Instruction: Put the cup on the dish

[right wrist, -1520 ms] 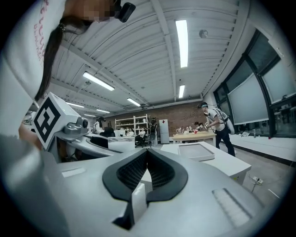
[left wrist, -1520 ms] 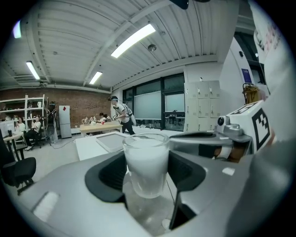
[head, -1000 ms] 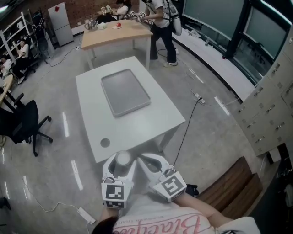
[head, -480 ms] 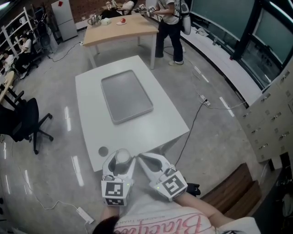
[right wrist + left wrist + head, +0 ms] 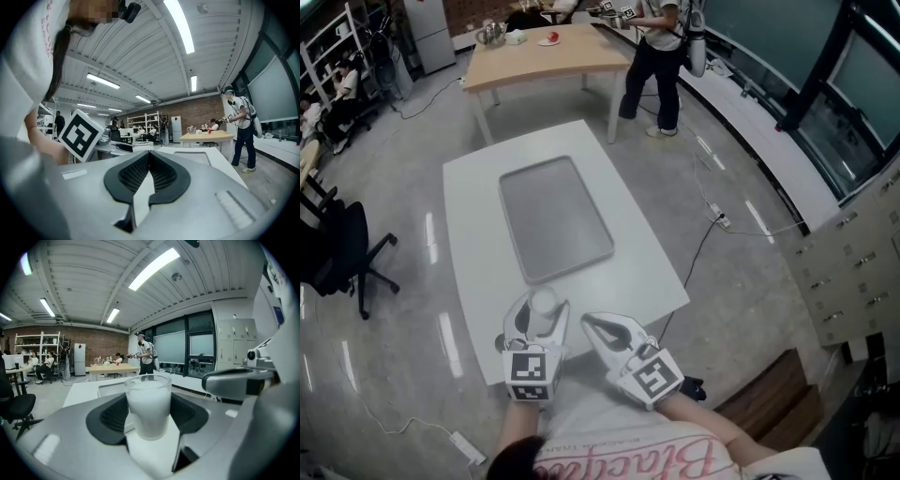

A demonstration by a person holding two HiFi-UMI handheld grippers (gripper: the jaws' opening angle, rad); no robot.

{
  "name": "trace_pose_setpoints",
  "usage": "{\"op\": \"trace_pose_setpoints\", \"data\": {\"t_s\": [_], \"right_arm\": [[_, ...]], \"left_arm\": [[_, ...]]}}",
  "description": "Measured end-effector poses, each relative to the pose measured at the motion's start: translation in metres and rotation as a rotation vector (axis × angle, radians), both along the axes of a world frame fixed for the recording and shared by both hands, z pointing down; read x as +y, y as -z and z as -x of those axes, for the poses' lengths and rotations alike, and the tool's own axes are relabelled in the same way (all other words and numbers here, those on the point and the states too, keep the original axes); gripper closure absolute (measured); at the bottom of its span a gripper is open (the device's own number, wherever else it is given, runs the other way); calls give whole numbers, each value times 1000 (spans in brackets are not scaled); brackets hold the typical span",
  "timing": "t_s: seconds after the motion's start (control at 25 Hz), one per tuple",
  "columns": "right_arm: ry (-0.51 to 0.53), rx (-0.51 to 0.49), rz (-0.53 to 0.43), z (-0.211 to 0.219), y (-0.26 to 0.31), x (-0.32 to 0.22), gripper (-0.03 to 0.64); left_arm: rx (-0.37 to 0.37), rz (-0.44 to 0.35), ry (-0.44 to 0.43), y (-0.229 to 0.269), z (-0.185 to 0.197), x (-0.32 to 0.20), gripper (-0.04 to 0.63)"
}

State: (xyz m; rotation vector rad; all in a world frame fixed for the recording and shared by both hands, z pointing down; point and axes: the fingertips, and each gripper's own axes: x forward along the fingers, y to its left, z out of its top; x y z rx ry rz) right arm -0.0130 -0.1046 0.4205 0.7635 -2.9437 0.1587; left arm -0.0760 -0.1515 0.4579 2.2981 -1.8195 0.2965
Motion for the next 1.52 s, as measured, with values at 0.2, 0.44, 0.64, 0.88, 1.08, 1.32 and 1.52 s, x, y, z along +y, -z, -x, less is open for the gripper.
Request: {"op": "trace_pose_setpoints", "data": {"t_s": [0.2, 0.44, 0.64, 0.88, 1.08, 1.32, 1.52], "right_arm": [[2, 15, 20, 1, -1, -26, 630], [27, 77, 67, 11, -20, -48, 630], [24, 104, 130, 5, -37, -60, 630], [-25, 122, 196, -12, -54, -78, 630], [-11, 172, 233, -12, -65, -82, 630], [33, 251, 281, -3, -84, -78, 630], [56, 296, 323, 4, -96, -77, 630]], "left_arm": [[-18, -20, 4, -4, 7, -53, 330], [-20, -23, -5, -16, 15, -108, 330], [-4, -7, 16, -33, 25, -147, 330], [-25, 21, 38, -58, 34, -192, 330], [-27, 50, 40, -78, 33, -216, 330], [-27, 73, 33, -95, 29, -225, 328], [9, 105, 19, -98, 25, -230, 328]]}}
